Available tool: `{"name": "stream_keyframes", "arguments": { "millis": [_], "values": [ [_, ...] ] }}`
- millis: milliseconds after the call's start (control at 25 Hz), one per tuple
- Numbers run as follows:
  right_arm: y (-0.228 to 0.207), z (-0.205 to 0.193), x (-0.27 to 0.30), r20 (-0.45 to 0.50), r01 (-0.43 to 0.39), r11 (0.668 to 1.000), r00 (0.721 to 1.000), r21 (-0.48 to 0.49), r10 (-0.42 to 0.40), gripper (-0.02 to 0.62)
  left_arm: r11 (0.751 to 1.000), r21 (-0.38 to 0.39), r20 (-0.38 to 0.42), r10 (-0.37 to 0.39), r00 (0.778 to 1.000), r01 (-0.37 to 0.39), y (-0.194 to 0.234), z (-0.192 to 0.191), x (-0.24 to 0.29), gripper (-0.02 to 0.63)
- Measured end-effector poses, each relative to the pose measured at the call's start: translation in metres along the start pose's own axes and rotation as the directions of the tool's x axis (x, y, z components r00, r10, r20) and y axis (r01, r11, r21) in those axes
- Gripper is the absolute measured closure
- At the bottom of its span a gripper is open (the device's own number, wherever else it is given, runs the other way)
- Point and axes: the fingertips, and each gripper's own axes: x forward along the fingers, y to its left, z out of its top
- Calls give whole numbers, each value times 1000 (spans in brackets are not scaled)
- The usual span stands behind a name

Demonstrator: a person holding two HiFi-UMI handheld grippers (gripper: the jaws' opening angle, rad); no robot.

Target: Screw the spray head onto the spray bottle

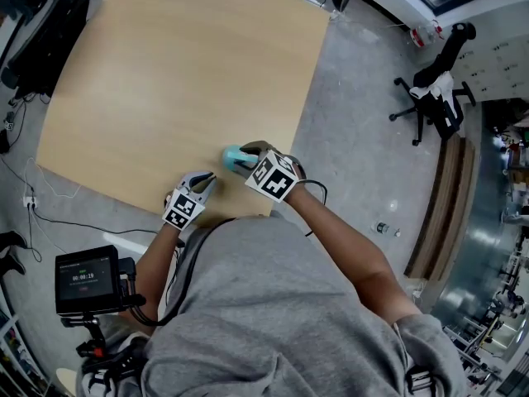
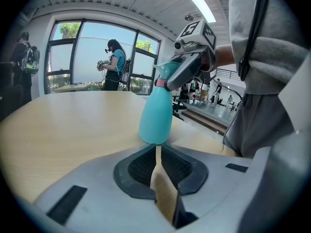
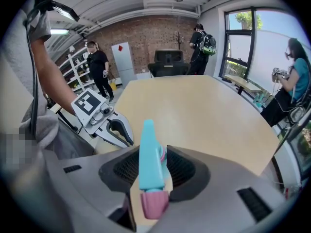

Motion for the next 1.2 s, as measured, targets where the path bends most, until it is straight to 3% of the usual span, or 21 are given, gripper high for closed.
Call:
{"name": "stream_keyframes", "arguments": {
  "millis": [760, 1200],
  "values": [
    [-2, 0, 3, -15, 33, 998, 999, -49, -34, 449, 1000, -20, -10, 9, 1000, -10, -1, -9, -3, 568],
    [-6, -2, 2, -7, 40, 999, 999, 0, -40, 449, 999, -31, -22, 7, 1000, -8, -3, -13, -3, 568]
  ]
}}
